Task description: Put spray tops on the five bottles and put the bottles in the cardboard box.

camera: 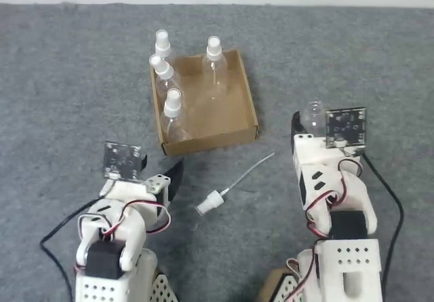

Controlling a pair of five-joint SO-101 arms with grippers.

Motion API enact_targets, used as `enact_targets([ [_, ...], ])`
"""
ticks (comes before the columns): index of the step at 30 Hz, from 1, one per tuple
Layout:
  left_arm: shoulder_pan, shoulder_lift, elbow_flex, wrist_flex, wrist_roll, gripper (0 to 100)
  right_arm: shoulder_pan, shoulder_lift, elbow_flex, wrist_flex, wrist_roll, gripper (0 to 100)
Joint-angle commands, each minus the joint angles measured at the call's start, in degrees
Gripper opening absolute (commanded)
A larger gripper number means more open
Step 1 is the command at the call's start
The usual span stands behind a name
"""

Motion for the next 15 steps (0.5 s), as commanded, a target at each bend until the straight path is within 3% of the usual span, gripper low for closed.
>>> enact_targets([
  [1,3.08,-0.70,-4.70,-4.48,-6.51,25,1.71,-1.19,0.35,-1.80,-0.97,4.0],
  [7,11.43,-0.62,-4.70,-1.76,-10.37,25,1.98,-1.19,0.35,-1.80,-1.05,4.0],
  [15,12.84,-0.35,-4.70,-0.35,-13.36,25,2.07,-1.19,0.35,-1.80,-0.97,4.0],
])
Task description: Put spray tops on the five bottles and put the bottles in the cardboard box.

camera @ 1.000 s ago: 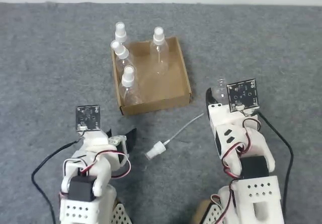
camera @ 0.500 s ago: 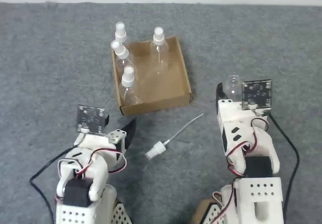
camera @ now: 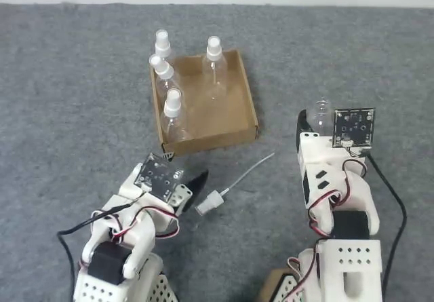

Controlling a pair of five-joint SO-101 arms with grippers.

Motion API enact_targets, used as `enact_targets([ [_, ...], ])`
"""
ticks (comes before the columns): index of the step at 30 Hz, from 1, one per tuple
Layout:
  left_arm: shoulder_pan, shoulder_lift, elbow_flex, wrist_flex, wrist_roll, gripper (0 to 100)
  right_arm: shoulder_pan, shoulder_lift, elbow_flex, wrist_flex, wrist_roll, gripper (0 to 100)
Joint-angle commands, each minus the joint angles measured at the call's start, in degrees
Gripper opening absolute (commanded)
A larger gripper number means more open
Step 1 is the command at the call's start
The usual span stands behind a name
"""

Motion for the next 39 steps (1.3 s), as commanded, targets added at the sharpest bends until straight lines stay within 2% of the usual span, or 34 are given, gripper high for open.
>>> enact_targets([
  [1,0.44,0.18,-3.65,0.88,-2.29,25,0.75,-1.19,0.35,-1.45,-0.53,4.0],
  [4,0.88,4.04,-4.97,0.62,-3.25,25,0.75,-1.19,0.35,-1.45,-0.53,4.0],
  [11,8.44,21.98,-10.42,0.53,-4.22,25,1.01,-1.19,0.35,-1.45,-0.53,4.0],
  [20,13.19,41.49,-13.93,-3.78,-4.22,25,1.27,-1.10,0.70,-2.24,-0.53,4.0],
  [28,13.89,54.07,-20.35,-3.87,-1.76,25,1.10,-1.10,0.70,-2.24,-0.44,4.0],
  [34,13.89,61.10,-22.81,-3.87,-1.76,16,1.01,-1.10,0.70,-2.24,-0.35,4.0],
  [39,13.89,66.55,-24.31,-5.01,-1.76,16,0.92,-1.10,0.70,-2.24,-0.35,4.0],
])
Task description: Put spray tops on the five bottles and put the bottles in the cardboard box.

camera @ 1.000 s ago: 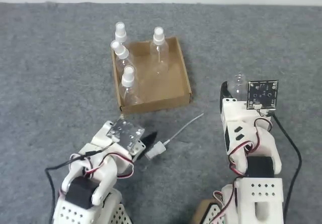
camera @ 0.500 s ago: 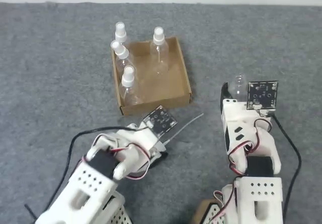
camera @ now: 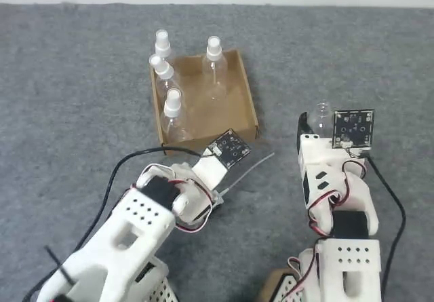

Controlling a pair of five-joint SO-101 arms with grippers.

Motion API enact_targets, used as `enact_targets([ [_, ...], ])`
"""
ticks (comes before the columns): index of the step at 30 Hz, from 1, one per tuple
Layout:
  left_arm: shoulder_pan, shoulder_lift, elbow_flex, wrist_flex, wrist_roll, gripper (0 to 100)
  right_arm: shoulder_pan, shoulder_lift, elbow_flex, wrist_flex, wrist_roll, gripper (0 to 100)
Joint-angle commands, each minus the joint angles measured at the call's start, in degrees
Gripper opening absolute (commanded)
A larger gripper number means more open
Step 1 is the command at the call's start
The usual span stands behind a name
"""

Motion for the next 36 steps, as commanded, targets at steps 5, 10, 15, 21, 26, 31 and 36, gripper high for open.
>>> enact_targets([
  [5,0.26,9.85,-4.62,-6.33,0.62,16,0.40,-1.10,-1.05,-1.54,-0.26,4.0],
  [10,0.35,16.53,-7.96,-6.86,0.62,16,0.40,-1.10,-1.05,-1.54,-0.18,4.0],
  [15,1.93,23.91,-11.21,-6.86,0.53,15,0.31,-1.19,-1.05,-1.54,-0.18,4.0],
  [21,6.86,29.98,-12.35,-6.95,0.53,12,0.31,-1.36,-1.05,-1.54,-0.18,4.0],
  [26,6.77,30.24,-13.05,-6.68,0.53,4,0.31,-1.54,-1.05,-1.54,-0.09,4.0],
  [31,6.68,30.24,-13.05,-6.59,0.62,3,0.48,-1.63,-1.05,-1.54,-0.09,4.0],
  [36,6.59,30.07,-13.05,-6.51,0.62,1,0.66,-1.63,-1.23,-1.54,-0.09,4.0],
])
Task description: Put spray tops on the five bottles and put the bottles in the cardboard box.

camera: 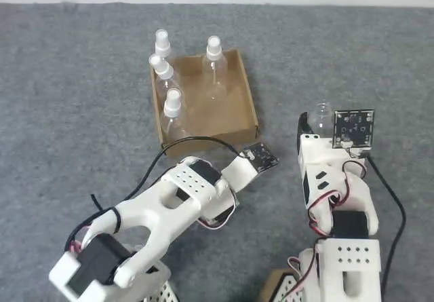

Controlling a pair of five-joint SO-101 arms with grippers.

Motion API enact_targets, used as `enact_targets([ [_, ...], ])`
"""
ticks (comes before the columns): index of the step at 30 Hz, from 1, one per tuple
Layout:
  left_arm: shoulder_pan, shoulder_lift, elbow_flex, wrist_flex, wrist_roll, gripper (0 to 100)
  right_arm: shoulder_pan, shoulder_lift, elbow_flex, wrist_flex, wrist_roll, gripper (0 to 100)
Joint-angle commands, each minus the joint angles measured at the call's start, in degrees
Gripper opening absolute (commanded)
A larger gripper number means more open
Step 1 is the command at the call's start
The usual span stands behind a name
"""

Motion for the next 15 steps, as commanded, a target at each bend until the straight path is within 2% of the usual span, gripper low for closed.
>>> enact_targets([
  [1,-0.26,-1.14,-2.59,-1.14,0.35,1,0.66,-1.63,-1.23,-1.54,-0.09,4.0],
  [7,-4.66,-11.52,-0.48,-0.70,2.29,1,0.48,-1.63,-1.23,-1.54,-0.09,4.0],
  [15,-5.19,-26.46,5.05,-0.35,2.73,1,0.40,-1.63,-1.23,-1.54,-0.09,4.0],
])
